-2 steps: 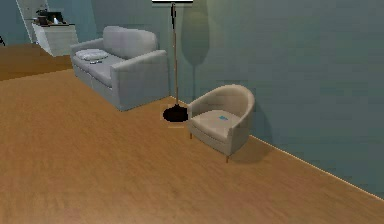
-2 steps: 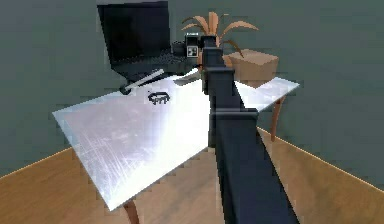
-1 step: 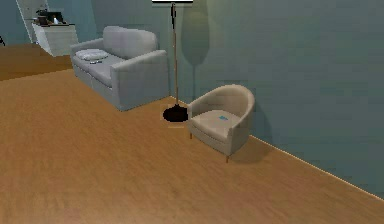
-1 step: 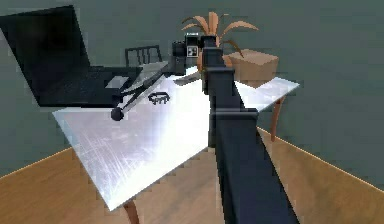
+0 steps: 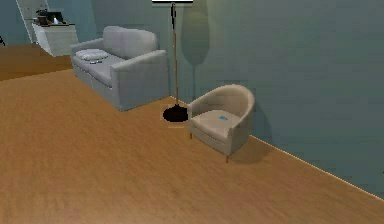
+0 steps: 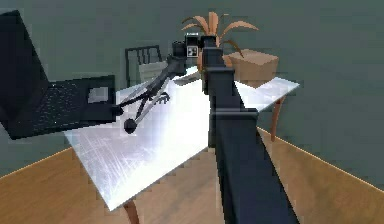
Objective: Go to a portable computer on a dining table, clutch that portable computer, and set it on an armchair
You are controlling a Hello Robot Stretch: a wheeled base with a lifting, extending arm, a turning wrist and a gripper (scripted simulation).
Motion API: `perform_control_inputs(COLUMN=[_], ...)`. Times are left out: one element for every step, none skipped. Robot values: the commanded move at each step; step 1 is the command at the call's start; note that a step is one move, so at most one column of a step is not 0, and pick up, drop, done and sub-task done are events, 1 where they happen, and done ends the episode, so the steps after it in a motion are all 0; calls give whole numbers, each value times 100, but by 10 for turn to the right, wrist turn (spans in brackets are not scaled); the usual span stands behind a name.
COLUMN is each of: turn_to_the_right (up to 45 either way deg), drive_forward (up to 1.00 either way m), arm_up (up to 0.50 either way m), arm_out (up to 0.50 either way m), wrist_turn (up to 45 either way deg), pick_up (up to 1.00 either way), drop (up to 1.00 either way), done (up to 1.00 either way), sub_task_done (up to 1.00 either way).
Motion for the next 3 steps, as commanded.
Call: perform_control_inputs(turn_to_the_right=[0, -360, 0], drive_forward=[0, 0, 5], arm_up=[0, 0, 0], arm_out=[-48, 0, 0], wrist_turn=[0, 0, 0], pick_up=[0, 0, 0], drop=[0, 0, 0], done=[0, 0, 0], sub_task_done=[0, 0, 0])
